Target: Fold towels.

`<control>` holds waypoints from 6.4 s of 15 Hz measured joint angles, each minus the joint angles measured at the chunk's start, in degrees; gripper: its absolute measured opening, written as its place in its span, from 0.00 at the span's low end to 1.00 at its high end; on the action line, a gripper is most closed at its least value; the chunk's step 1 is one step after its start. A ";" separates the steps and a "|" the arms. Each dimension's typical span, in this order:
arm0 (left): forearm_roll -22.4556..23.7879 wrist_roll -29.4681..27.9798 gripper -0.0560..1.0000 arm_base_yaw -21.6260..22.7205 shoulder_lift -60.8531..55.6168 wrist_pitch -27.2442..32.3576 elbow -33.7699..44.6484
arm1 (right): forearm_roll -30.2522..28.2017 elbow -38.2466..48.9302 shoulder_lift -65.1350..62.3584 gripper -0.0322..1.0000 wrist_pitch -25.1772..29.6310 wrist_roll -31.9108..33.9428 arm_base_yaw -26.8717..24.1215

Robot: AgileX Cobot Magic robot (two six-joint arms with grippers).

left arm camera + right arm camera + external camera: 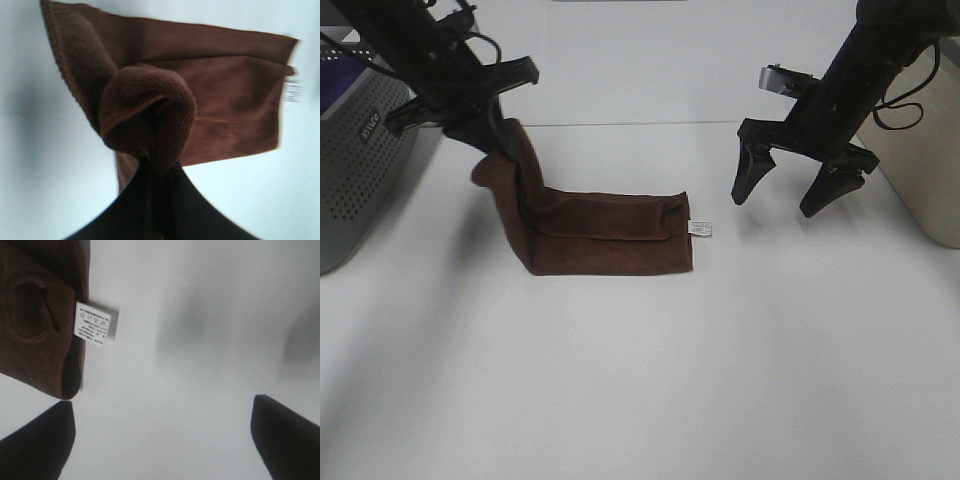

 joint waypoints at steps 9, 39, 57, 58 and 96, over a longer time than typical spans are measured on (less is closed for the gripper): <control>-12.78 -1.09 0.17 -11.69 8.14 -15.01 -0.23 | 0.80 0.00 0.00 0.90 0.00 0.00 0.00; 9.22 4.01 0.77 0.11 2.01 -13.52 -0.40 | 41.71 0.00 9.00 0.90 -4.87 -26.64 -2.06; 24.01 1.15 0.77 0.11 -44.92 8.59 21.60 | -7.22 23.38 -46.41 0.90 5.10 4.01 7.39; 24.06 0.52 0.77 0.11 -49.10 8.59 28.02 | -7.45 28.65 -50.42 0.90 5.10 4.18 7.39; 18.51 11.75 0.77 10.54 -113.90 -0.29 74.83 | -8.48 70.99 -119.86 0.90 -2.69 -2.98 -3.84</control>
